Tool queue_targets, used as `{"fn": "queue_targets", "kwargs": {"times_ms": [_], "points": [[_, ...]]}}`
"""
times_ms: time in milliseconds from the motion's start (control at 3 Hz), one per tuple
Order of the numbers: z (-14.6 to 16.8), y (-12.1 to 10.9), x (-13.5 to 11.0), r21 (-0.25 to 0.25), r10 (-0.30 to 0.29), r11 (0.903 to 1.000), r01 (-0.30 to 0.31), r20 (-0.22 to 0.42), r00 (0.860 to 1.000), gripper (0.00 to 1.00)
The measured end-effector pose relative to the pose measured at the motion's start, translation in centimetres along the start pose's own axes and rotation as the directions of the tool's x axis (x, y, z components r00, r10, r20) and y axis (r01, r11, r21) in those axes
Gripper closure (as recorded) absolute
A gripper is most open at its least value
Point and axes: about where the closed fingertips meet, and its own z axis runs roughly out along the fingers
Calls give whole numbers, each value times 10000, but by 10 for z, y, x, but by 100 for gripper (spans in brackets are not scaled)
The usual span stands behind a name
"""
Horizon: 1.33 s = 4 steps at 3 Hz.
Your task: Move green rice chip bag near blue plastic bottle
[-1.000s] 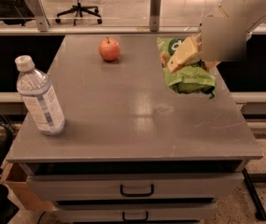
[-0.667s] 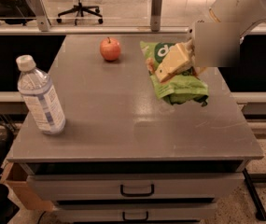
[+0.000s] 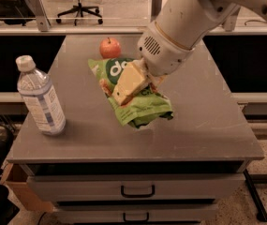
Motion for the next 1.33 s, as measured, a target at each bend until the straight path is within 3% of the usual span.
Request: {"fn": "queue_targets", "kwargs": {"times_ms": [333,667,1333], "points": [[21,30,-11,-366,-841,9959,829,-345,9959,100],[21,31,-12,-361,-875,9956,863,-329,9956,83],[19,35,-13,-327,-935,9952,926,-271,9953,36]]}}
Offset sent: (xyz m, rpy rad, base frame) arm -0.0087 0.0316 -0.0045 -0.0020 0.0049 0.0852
